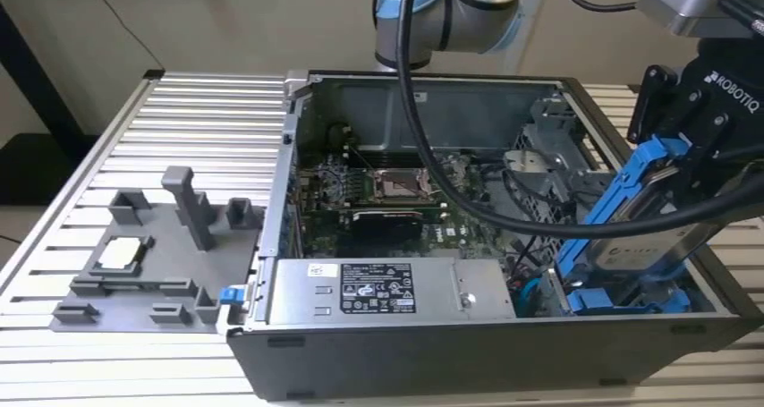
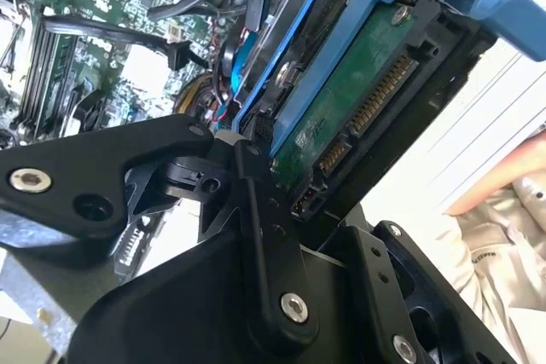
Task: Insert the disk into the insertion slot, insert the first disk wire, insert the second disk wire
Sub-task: 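Insert the disk into the insertion slot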
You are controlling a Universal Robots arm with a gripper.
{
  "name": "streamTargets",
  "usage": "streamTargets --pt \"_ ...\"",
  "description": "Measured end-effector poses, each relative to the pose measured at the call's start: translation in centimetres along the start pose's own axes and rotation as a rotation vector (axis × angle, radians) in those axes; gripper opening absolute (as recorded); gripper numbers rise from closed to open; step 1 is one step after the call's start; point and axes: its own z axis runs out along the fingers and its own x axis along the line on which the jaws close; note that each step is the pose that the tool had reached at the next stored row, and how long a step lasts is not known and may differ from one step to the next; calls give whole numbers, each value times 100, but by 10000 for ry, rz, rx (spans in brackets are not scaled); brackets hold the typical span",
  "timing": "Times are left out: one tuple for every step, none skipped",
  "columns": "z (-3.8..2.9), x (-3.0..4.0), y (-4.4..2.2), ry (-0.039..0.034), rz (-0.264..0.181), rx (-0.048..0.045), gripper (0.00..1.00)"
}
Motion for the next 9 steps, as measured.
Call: streamTargets --pt "12 0 -4 -3 -2 0 33" --pt "23 0 -8 -12 -1 0 33" --pt "32 0 -13 -28 -1 -1 33" --pt "39 0 -19 -44 -2 -1 33" --pt "48 0 -25 -63 -3 -1 33" --pt "57 0 -31 -80 -3 -2 33" --pt "65 0 -38 -93 -4 -2 33" --pt "74 0 -44 -104 -4 -2 33" --pt "85 -1 -50 -117 -5 -2 33"
